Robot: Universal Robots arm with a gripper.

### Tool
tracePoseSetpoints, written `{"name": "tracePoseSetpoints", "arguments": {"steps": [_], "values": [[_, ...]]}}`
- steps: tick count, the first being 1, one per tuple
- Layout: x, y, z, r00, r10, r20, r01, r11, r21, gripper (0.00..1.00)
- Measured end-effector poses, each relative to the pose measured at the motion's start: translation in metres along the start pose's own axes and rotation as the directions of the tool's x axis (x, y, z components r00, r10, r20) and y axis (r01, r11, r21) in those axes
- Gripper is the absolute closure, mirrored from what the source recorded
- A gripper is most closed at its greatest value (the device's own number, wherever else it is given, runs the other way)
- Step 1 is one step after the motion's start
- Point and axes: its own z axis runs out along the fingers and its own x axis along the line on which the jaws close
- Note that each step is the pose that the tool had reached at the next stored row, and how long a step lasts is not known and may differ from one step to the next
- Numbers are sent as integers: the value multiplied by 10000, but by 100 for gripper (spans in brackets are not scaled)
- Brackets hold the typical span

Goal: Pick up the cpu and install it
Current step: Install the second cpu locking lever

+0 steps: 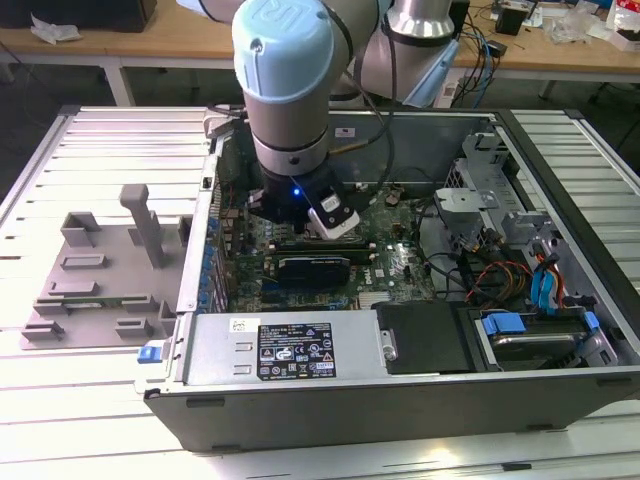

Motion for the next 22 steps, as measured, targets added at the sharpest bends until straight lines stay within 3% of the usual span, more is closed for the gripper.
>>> {"name": "tracePoseSetpoints", "arguments": {"steps": [2, 4, 5, 6, 7, 8, 10, 12, 14, 16, 20, 22], "values": [[-15, 29, -110, 10000, -11, -9, 11, 9999, 119, 89], [-21, 43, -145, 10000, -21, -20, 22, 9996, 284, 89], [-28, 60, -156, 10000, -44, -56, 48, 9979, 649, 89], [-30, 70, -154, 10000, -58, -74, 65, 9961, 875, 89], [-35, 82, -152, 9999, -70, -90, 80, 9941, 1077, 89], [-82, 88, -146, 9999, -77, -97, 88, 9931, 1169, 89], [-268, 79, -131, 9999, -73, -110, 86, 9928, 1193, 89], [-380, 81, -121, 9999, -71, -139, 88, 9922, 1243, 89], [-418, 108, -110, 9999, -69, -152, 88, 9916, 1289, 89], [-429, 183, -90, 9999, -72, -155, 92, 9912, 1320, 89], [-448, 384, -36, 9998, -76, -160, 97, 9905, 1373, 89], [-514, 398, -26, 9998, -78, -165, 100, 9899, 1413, 89]]}}
